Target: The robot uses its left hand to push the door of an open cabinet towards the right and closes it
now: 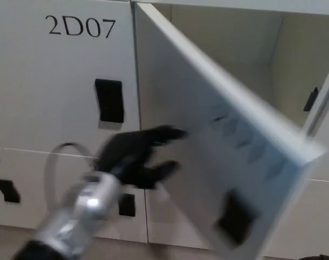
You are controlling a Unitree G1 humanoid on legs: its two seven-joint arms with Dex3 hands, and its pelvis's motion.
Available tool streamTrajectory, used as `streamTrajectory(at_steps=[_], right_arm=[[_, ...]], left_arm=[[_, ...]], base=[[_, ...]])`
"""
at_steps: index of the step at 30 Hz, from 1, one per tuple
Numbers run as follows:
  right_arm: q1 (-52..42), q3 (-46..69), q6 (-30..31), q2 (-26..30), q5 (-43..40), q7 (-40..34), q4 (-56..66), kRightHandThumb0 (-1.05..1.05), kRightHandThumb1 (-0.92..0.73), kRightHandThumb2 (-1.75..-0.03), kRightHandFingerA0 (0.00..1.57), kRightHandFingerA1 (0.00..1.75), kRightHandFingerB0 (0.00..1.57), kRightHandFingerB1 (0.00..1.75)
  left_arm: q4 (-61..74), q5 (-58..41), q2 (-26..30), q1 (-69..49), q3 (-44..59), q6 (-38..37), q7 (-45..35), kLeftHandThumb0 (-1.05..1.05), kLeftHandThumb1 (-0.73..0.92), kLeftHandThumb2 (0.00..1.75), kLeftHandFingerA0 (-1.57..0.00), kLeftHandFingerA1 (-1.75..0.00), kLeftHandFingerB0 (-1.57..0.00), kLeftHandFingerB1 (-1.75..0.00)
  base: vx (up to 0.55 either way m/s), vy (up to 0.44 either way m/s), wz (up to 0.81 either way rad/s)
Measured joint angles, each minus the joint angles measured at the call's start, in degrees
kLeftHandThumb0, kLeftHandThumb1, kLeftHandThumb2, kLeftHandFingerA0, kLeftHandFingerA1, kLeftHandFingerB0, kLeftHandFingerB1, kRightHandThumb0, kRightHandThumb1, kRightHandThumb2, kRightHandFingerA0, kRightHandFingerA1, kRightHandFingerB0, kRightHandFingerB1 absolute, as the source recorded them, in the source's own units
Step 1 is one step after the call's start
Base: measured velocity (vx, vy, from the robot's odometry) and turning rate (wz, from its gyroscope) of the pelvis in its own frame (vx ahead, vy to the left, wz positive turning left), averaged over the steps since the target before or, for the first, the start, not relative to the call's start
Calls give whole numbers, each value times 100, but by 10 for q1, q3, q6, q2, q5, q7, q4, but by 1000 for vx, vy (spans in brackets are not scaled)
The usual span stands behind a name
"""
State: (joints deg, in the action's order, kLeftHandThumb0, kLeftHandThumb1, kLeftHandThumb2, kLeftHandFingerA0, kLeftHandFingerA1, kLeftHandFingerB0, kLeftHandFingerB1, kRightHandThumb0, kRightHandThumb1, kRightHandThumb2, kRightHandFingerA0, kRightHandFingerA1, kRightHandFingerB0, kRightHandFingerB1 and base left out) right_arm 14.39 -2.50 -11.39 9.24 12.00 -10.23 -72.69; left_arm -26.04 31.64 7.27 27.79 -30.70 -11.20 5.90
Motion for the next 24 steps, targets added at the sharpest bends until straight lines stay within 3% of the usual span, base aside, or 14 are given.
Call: streamTrajectory(at_steps=[1,2,3,8,9,10,14,15,18,19,20,21,22,24], right_arm=[[0,0,0,0,0,-1,0,-49,-68,-101,37,55,27,49],[0,-1,0,0,1,-1,0,-49,-69,-102,37,55,28,49],[-1,-1,0,1,1,-1,0,-50,-69,-101,37,55,28,49],[-5,1,2,5,1,-5,-2,-50,-69,-101,37,55,28,49],[-4,1,2,4,1,-5,-2,-57,-78,-65,50,42,45,38],[-4,1,1,4,1,-6,-2,-57,-78,-65,50,42,45,38],[-4,-1,-3,1,2,-6,0,-57,-78,-65,50,42,45,38],[-4,-1,-4,1,2,-6,0,-57,-78,-65,50,42,45,38],[-6,-5,-6,2,4,-7,0,-57,-78,-65,50,42,45,38],[-6,-5,-6,2,4,-7,0,-57,-78,-65,50,42,45,38],[-7,-9,-10,2,7,-7,1,-57,-78,-65,50,42,45,38],[-7,-9,-11,2,7,-7,1,-57,-78,-65,50,42,45,38],[-12,-12,-15,3,9,-7,2,-57,-78,-65,50,42,45,38],[-18,-14,-17,4,11,-7,1,-57,-78,-65,50,42,45,38]], left_arm=[[10,10,-21,10,-19,4,-4,-56,68,108,-46,-58,-23,-46],[16,16,-33,16,-29,5,-7,-61,88,67,-45,-37,-38,-34],[20,20,-42,21,-36,7,-9,-58,71,106,-39,-55,-22,-46],[19,55,-144,91,-114,33,-36,-58,71,106,-39,-55,-22,-46],[19,62,-160,104,-127,38,-42,-33,60,97,-44,-65,-35,-59],[19,65,-169,111,-133,40,-45,-6,73,62,-56,-66,-46,-58],[43,71,-204,145,-172,41,-63,-6,73,62,-56,-66,-46,-58],[51,73,-204,148,-181,42,-69,3,92,67,-41,-61,-33,-53],[88,78,-204,147,-213,42,-81,-3,92,71,-35,-56,-27,-48],[91,78,-204,146,-215,42,-81,-17,88,128,-2,-50,0,-48],[125,82,-204,138,-242,42,-90,-17,88,128,-2,-50,0,-48],[128,82,-204,136,-244,42,-90,-39,92,95,-2,-24,0,-20],[143,82,-198,108,-256,42,-96,-48,92,107,-1,-19,0,-17],[150,82,-185,78,-261,42,-103,-48,92,107,-1,-19,0,-17]], base=[[13,1,-6],[29,0,-18],[25,-2,-15],[0,0,0],[0,0,0],[0,0,0],[0,0,0],[0,0,0],[0,0,0],[0,0,0],[0,0,0],[0,0,0],[0,0,0],[0,0,0]])
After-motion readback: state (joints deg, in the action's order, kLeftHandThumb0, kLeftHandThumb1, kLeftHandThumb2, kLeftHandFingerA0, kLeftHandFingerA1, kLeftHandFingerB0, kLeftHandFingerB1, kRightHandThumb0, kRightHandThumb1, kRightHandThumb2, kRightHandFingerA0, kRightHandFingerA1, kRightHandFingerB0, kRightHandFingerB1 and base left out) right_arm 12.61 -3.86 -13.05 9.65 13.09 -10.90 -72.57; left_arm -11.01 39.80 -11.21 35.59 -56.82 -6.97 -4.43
